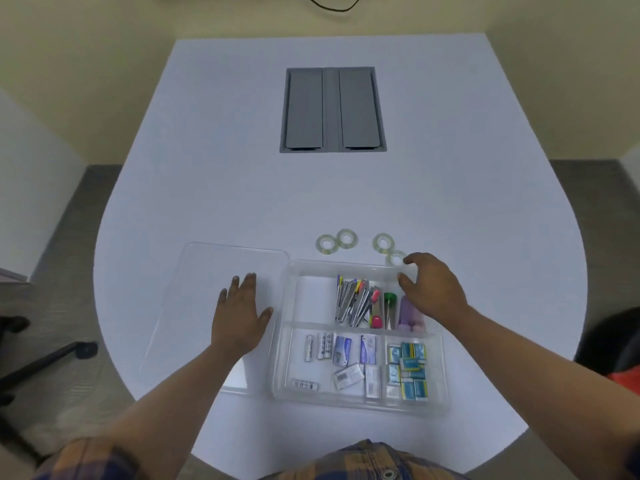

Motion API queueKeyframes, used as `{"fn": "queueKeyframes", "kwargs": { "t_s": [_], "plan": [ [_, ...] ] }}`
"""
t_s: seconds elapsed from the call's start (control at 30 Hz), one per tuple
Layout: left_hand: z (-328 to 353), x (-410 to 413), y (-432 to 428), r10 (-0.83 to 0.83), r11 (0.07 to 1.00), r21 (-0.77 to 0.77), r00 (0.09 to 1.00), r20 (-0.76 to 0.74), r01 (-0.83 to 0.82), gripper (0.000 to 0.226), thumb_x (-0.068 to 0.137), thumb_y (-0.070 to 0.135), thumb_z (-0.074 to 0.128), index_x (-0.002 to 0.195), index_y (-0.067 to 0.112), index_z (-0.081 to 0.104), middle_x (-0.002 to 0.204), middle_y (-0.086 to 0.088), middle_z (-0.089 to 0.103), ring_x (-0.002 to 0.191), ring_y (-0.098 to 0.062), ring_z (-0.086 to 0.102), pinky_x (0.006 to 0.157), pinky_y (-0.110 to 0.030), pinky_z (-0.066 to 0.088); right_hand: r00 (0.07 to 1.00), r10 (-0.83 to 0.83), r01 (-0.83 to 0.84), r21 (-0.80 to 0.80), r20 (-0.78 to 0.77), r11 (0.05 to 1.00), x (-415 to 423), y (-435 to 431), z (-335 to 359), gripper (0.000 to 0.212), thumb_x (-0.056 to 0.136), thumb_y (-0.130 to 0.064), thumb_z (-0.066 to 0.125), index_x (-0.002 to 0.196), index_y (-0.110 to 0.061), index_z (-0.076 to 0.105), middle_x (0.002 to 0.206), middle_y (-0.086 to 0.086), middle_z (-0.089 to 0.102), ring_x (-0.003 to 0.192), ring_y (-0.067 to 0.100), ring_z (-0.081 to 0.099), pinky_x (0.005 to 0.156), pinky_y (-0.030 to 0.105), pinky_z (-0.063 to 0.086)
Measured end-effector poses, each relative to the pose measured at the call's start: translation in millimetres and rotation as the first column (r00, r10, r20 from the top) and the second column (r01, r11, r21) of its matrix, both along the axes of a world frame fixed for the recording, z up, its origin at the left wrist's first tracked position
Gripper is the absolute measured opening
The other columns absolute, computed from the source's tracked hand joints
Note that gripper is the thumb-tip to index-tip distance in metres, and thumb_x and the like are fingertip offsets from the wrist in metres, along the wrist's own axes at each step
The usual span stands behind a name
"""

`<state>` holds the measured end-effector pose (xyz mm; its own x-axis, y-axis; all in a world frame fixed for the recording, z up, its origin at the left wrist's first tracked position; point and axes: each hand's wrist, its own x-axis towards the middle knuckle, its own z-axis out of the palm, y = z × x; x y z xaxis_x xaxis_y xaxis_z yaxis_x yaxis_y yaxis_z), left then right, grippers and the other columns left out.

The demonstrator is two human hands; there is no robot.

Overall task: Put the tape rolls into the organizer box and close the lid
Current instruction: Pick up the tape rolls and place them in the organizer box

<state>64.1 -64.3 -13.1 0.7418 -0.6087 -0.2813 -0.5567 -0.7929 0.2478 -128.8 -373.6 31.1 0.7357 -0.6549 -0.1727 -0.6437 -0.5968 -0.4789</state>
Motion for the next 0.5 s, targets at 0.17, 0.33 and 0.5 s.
{"fn": "queueKeyframes", "kwargs": {
  "t_s": [0.17, 0.33, 0.5],
  "plan": [
    [-22.2, 1.8, -4.5, -0.053, 0.998, 0.029, 0.993, -0.108, 0.056, 0.088, 0.089, 0.068, 0.021, 0.151, 0.012, -0.004, 0.162, -0.007, -0.002, 0.149, -0.026, -0.002, 0.121, -0.047, 0.007, 0.988, -0.124, 0.133, 0.09, -0.095, 0.987, 24.2, -21.1, -8.5, 0.039, 0.086, -0.03, 0.066, 0.119, -0.01, 0.061, 0.12, 0.013, 0.064, 0.109, 0.03, 0.06, 0.088, 0.035, 0.047],
    [-38.4, -2.9, -0.9, -0.119, 0.987, 0.093, 0.986, -0.116, 0.13, 0.116, 0.055, 0.081, -0.03, 0.147, 0.012, -0.015, 0.157, -0.01, -0.023, 0.146, -0.031, -0.016, 0.118, -0.048, -0.002, 0.955, -0.229, 0.257, 0.142, -0.187, 0.956, 41.3, -37.6, -21.8, 0.045, 0.083, -0.037, 0.069, 0.116, -0.008, 0.061, 0.119, 0.013, 0.065, 0.11, 0.03, 0.059, 0.087, 0.034, 0.045],
    [-41.9, -0.1, -1.5, -0.129, 0.981, 0.124, 0.98, -0.151, 0.148, 0.112, 0.056, 0.08, -0.03, 0.145, 0.013, -0.019, 0.154, -0.008, -0.028, 0.145, -0.03, -0.019, 0.118, -0.049, -0.001, 0.908, -0.294, 0.352, 0.163, -0.298, 0.922, 58.4, -46.3, -29.6, 0.067, 0.073, -0.042, 0.077, 0.122, -0.004, 0.051, 0.115, 0.014, 0.06, 0.108, 0.032, 0.057, 0.079, 0.032, 0.044]
  ]
}}
